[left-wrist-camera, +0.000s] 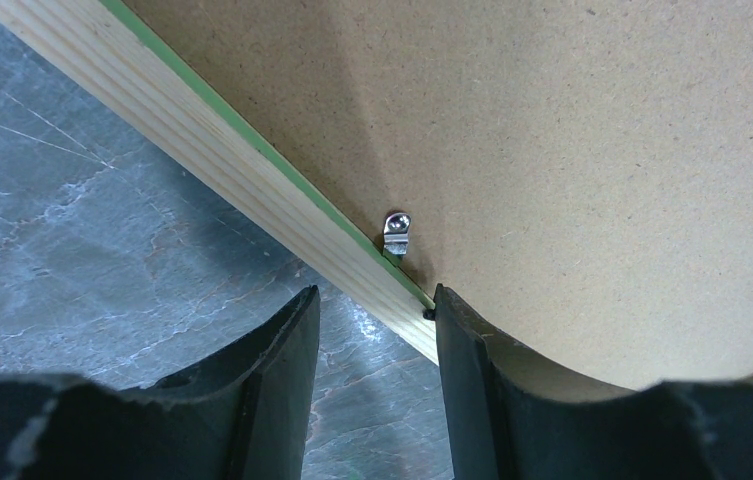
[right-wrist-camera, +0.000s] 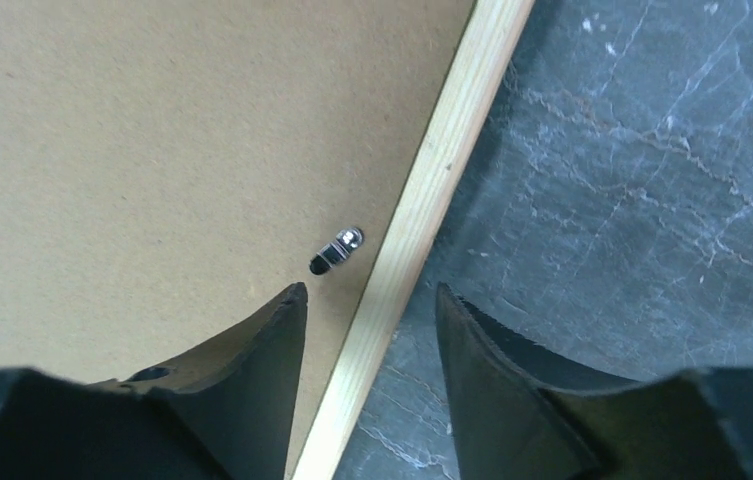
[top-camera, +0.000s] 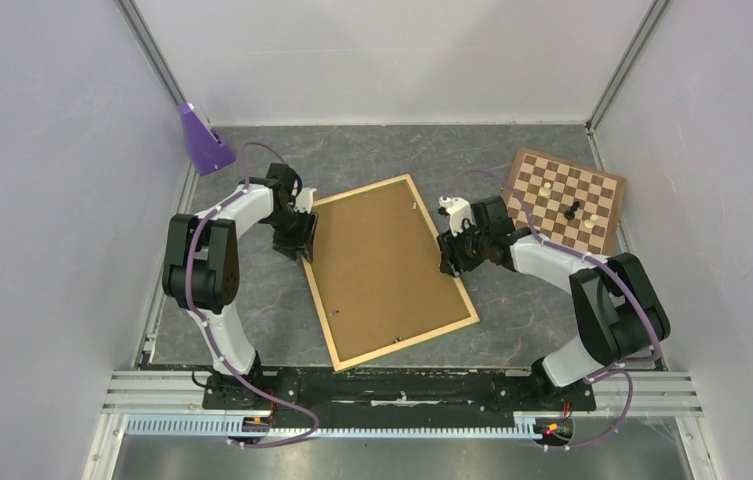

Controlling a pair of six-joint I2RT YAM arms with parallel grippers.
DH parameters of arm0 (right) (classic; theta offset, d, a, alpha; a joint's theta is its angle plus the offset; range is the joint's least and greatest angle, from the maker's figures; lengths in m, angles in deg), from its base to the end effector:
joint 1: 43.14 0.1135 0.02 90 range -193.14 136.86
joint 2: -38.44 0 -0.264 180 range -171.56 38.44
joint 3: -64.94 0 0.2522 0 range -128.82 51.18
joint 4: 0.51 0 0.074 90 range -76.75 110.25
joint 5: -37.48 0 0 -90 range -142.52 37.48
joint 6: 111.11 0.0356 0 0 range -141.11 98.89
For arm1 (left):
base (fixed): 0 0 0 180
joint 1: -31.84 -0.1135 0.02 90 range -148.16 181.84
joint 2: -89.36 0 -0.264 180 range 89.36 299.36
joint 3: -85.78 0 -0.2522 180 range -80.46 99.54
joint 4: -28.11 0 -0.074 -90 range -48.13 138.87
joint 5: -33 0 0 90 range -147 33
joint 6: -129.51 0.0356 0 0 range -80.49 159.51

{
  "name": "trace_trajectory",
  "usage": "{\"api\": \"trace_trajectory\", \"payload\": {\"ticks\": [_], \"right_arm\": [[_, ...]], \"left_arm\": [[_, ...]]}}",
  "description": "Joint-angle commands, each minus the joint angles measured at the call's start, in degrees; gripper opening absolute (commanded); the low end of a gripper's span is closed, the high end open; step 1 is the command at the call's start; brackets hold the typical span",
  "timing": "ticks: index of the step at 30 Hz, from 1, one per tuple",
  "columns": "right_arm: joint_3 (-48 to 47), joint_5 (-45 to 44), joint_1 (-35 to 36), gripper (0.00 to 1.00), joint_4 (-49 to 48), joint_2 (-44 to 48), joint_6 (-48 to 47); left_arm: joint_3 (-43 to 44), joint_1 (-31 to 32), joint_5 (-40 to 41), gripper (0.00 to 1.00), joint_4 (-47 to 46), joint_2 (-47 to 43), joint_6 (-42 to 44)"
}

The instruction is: Put the photo into the frame

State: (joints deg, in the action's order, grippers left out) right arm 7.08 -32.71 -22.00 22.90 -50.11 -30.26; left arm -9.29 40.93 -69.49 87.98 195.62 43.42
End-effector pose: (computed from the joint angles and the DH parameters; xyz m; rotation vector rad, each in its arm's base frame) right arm 0.2691 0.1170 0.1616 -0.7917 2.3825 0.5201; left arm 0.3399 -0.0622 0.1677 0.3623 2.9579 -0.3361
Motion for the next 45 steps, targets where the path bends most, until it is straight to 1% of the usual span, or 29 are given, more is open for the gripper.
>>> {"api": "trace_trajectory", "payload": {"ticks": [1, 3, 7, 10, 18, 31, 45], "right_arm": [[-4.3, 2.9, -0.1, 0.56, -1.4, 1.5, 3.2], [-5.1, 3.0, -0.1, 0.57, -1.5, 0.7, 4.4], [-6.1, 0.0, 0.1, 0.58, -1.0, -0.9, 5.4], [-6.0, -1.6, 0.5, 0.61, -1.0, -2.1, 6.0], [-4.6, -1.8, 1.9, 0.63, -1.3, -3.8, 6.3], [-1.9, -5.1, 2.1, 0.54, -1.6, -4.5, 4.2], [-1.5, -8.4, 2.1, 0.4, -0.4, -3.0, 0.4]], "left_arm": [[-0.5, 0.1, 0.0, 0.52, -1.6, 1.3, -1.1], [-0.6, 0.1, -0.1, 0.52, -1.7, 1.3, -1.0], [-0.6, 0.1, -0.2, 0.52, -1.7, 1.2, -1.0], [-0.5, 0.1, -0.4, 0.52, -1.7, 1.4, -1.0], [-0.4, 0.1, -0.4, 0.52, -1.7, 1.3, -1.0], [-0.4, 0.1, -0.4, 0.52, -1.7, 1.1, -1.0], [-0.5, 0.1, -0.2, 0.52, -1.7, 1.2, -0.8]]}}
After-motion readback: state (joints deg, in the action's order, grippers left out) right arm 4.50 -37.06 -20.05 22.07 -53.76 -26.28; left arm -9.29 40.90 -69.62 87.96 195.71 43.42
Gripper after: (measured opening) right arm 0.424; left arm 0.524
